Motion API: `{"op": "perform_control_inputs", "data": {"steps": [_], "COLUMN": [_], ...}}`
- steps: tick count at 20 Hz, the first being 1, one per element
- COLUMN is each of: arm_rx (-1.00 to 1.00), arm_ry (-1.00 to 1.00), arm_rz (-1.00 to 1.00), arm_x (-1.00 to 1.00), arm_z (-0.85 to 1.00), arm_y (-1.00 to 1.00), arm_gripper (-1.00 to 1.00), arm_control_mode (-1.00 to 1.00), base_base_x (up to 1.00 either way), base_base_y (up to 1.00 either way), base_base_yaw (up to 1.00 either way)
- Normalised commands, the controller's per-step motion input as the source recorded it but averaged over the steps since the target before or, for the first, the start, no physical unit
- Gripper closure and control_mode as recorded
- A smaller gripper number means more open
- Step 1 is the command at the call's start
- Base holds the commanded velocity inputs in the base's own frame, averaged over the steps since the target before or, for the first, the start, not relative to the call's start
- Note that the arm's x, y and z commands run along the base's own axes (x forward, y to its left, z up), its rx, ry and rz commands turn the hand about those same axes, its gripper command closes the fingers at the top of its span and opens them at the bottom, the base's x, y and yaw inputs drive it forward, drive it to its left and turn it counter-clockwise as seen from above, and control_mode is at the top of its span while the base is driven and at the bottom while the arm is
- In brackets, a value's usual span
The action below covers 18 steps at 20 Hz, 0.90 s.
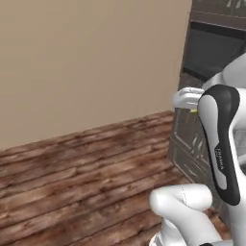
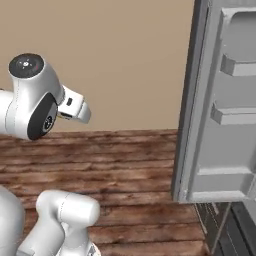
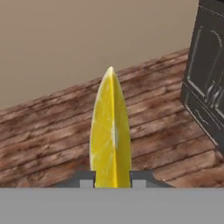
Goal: Take the lemon wedge from the fridge and place it on the plate with fish on the dining counter.
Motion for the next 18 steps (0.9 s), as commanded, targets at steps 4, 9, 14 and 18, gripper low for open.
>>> {"op": "perform_control_inputs", "data": {"steps": [4, 9, 14, 18], "arm_rx": [0.00, 0.00, 0.00, 0.00], "arm_ry": [0.00, 0.00, 0.00, 0.00], "arm_rz": [0.00, 0.00, 0.00, 0.00], "arm_x": [0.00, 0.00, 0.00, 0.00], "arm_z": [0.00, 0.00, 0.00, 0.00], "arm_y": [0.00, 0.00, 0.00, 0.00], "arm_gripper": [1.00, 1.00, 1.00, 1.00], "arm_control_mode": [1.00, 1.00, 1.00, 1.00], "base_base_x": [-0.03, -0.04, -0.03, -0.02], "base_base_y": [0.00, 0.00, 0.00, 0.00], "base_base_yaw": [0.97, 0.97, 0.97, 0.98]}}
